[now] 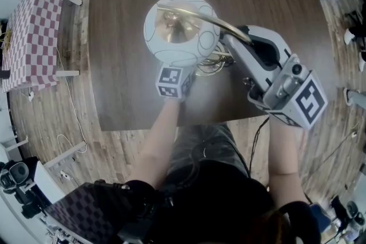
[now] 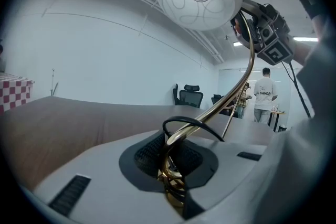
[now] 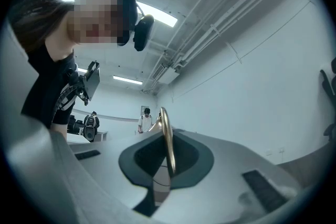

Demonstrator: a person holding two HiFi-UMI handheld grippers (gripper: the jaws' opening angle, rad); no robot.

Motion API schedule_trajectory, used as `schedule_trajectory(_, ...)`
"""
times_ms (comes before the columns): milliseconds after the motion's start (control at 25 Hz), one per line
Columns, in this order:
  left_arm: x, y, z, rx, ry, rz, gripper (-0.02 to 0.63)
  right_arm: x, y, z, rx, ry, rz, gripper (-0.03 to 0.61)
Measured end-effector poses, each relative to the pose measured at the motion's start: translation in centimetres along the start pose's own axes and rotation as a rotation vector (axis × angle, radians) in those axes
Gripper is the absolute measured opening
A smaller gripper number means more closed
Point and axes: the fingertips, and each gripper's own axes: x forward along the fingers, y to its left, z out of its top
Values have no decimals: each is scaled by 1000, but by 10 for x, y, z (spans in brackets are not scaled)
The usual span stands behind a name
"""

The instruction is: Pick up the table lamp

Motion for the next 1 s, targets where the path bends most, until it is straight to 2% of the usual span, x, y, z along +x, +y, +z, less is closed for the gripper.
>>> schedule_trajectory(360, -3, 8, 5, 6, -18, 49, 29, -3, 2, 2, 30, -30, 21, 0)
schedule_trajectory(1000, -14, 7, 25, 12, -34, 66, 28, 2, 11, 21, 16, -29, 67, 0)
